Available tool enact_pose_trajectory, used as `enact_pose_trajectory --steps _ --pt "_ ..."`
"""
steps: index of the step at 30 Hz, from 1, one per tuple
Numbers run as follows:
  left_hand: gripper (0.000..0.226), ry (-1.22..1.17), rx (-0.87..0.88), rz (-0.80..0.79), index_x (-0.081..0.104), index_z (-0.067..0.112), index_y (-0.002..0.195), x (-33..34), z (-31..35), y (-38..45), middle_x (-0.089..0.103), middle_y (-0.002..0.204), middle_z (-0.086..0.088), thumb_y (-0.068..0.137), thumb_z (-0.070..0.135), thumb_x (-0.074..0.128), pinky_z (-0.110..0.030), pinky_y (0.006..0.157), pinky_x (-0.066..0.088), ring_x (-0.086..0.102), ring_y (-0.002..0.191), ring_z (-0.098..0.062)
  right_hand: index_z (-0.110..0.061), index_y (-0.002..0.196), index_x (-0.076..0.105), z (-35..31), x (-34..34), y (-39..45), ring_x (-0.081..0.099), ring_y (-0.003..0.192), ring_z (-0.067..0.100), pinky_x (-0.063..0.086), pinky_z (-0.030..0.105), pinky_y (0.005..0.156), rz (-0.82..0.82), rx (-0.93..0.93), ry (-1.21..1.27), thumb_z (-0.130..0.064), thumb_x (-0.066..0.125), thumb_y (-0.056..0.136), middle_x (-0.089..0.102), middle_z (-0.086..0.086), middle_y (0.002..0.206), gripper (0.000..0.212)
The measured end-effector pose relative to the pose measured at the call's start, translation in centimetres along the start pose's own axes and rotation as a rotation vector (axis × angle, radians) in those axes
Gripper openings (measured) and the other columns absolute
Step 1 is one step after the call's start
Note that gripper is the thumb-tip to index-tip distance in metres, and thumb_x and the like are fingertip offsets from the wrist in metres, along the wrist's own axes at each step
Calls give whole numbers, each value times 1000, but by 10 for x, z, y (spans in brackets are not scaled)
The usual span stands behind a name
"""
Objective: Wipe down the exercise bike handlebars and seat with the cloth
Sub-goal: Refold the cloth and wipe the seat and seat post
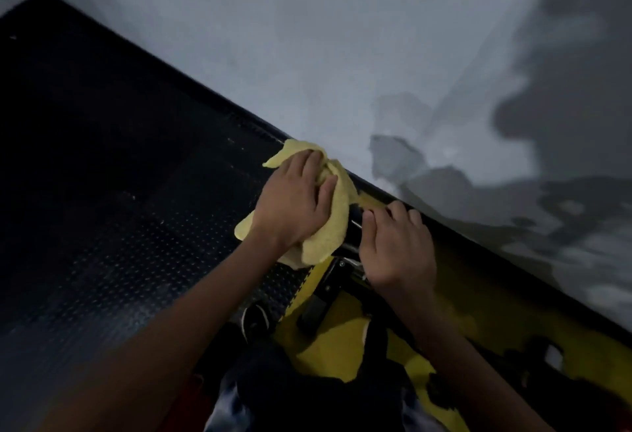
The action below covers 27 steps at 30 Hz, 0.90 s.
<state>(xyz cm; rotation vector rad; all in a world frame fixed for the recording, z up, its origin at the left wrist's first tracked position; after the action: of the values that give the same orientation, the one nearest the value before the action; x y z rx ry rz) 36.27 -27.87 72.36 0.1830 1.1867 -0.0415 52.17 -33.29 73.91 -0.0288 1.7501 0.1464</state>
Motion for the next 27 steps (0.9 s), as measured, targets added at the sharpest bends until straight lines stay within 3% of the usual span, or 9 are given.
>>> enact_pose_trajectory --steps 2,4,7,13,17,21,27 --pt "46 -19 179 -74 57 3 134 2 9 15 62 131 -13 105 36 42 -41 107 40 55 122 -29 -11 82 62 -3 -2 -1 38 68 23 32 38 62 44 32 -122 -15 40 106 50 6 73 33" --pt "40 -41 278 -152 65 9 121 5 11 29 67 115 -8 106 36 40 -42 98 44 59 108 -26 -17 79 53 5 -1 -1 33 71 19 23 33 66 65 189 -62 -23 40 105 50 3 77 29" --pt "41 -79 303 -262 68 15 110 12 8 45 68 104 -3 106 41 37 -42 84 48 61 96 -23 -16 77 49 10 -1 -4 33 72 21 22 35 68 157 355 -53 -27 39 104 49 6 77 30" --pt "40 -115 322 -356 67 18 93 22 1 54 69 93 5 100 45 39 -40 74 51 63 84 -19 -15 85 60 11 4 -22 44 79 25 30 39 74 254 545 -87 -30 40 103 55 4 84 30" --pt "39 -197 356 -363 75 25 103 21 3 59 74 101 10 99 48 44 -34 81 54 67 89 -12 -16 85 63 13 3 -29 46 81 25 31 39 77 350 620 -72 -28 45 102 57 3 85 28" --pt "38 -164 497 -442 74 27 110 24 10 61 73 105 11 103 49 42 -32 81 53 67 91 -10 -15 88 67 12 4 -37 48 86 24 32 39 85 427 692 -14 -26 46 101 59 2 92 27" --pt "50 -110 773 -643 67 25 121 36 24 62 70 114 8 105 53 28 -31 83 52 65 97 -12 -15 114 72 3 4 -45 52 117 27 31 41 111 621 957 52 -22 46 103 60 5 124 29"
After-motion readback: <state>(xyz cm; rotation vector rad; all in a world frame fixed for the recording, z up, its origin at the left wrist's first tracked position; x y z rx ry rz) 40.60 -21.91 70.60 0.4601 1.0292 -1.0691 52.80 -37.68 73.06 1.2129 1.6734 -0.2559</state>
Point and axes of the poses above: each hand's wrist, its own y-axis towards the middle knuckle, its own x-axis out of the palm, z = x × y, the point moved 8 cm from there along y, towards the middle knuckle
